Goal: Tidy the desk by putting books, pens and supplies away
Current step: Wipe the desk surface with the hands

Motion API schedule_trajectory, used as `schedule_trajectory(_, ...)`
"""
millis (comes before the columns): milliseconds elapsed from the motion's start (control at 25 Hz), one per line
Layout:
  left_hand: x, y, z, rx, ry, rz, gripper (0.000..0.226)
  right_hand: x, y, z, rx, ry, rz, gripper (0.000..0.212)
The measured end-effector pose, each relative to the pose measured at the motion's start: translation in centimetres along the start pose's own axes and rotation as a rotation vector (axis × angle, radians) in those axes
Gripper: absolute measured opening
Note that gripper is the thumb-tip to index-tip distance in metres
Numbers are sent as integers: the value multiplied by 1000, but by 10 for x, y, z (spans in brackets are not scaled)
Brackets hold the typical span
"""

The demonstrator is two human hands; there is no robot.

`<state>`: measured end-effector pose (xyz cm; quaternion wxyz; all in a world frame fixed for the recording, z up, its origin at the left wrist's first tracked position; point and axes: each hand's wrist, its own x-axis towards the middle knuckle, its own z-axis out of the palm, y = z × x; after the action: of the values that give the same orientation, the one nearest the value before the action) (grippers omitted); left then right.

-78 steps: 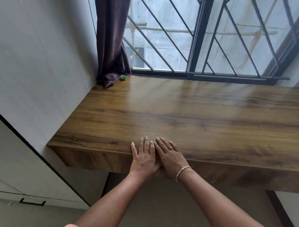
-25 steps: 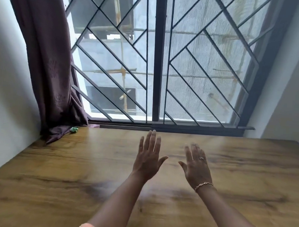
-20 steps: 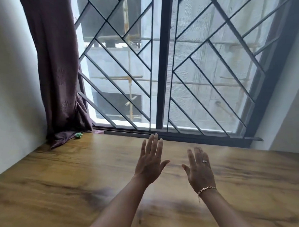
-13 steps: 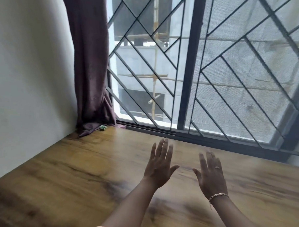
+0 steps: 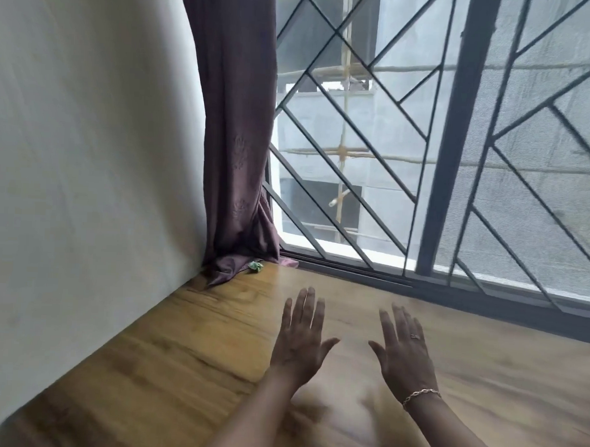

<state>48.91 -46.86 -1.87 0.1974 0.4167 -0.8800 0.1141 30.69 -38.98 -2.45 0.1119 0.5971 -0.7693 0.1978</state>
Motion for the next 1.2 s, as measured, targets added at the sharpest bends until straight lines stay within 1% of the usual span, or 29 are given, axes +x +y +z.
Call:
schedule_trajectory(240, 10, -93, 30, 47, -10, 0, 69, 47, -68, 52, 57, -62, 4, 65)
schedule_trajectory(280, 13, -107, 35, 48, -10, -4, 69, 56, -80, 61, 75, -94, -15, 62)
schedule_trajectory(320, 16, -120, 41, 49, -11, -9, 69, 65, -91, 67, 100, -133, -47, 54)
schedule_trajectory(360, 19, -133, 45, 51, -7, -12, 70, 75, -103, 70, 112, -135, -88, 45)
schedule_trajectory(400, 23, -144, 50, 52, -6, -12, 70, 87, -114, 72, 117, -130, -103, 47)
schedule_trajectory(440, 28, -153, 53, 53, -9, -10, 70, 99, -123, 77, 101, -157, -115, 59)
schedule_trajectory(480, 33, -162, 55, 51, -12, -10, 71, 111, -130, 82, 90, -158, -118, 66)
schedule_trajectory(520, 40, -172, 60, 51, -10, -12, 71, 123, -138, 87, 83, -142, -146, 65)
schedule_trajectory(600, 53, -190, 68, 44, -9, -33, 71, 147, -157, 93, 110, -215, -215, 56)
schedule_trajectory(720, 70, -211, 81, 27, -32, -59, 71, 187, -183, 112, 118, -297, -244, 53)
schedule_trajectory(840, 78, -227, 94, 34, -35, -69, 71, 220, -200, 133, 120, -290, -299, 54)
schedule_trajectory(1000, 86, -242, 108, 61, -8, -86, 73, 253, -216, 158, 27, -344, -329, 61)
schedule_trajectory(1120, 87, -249, 112, 60, -39, -98, 73, 259, -226, 170, 28, -430, -337, 52)
schedule_trajectory(1200, 87, -252, 113, 42, -59, -104, 73, 258, -229, 175, 43, -444, -336, 44)
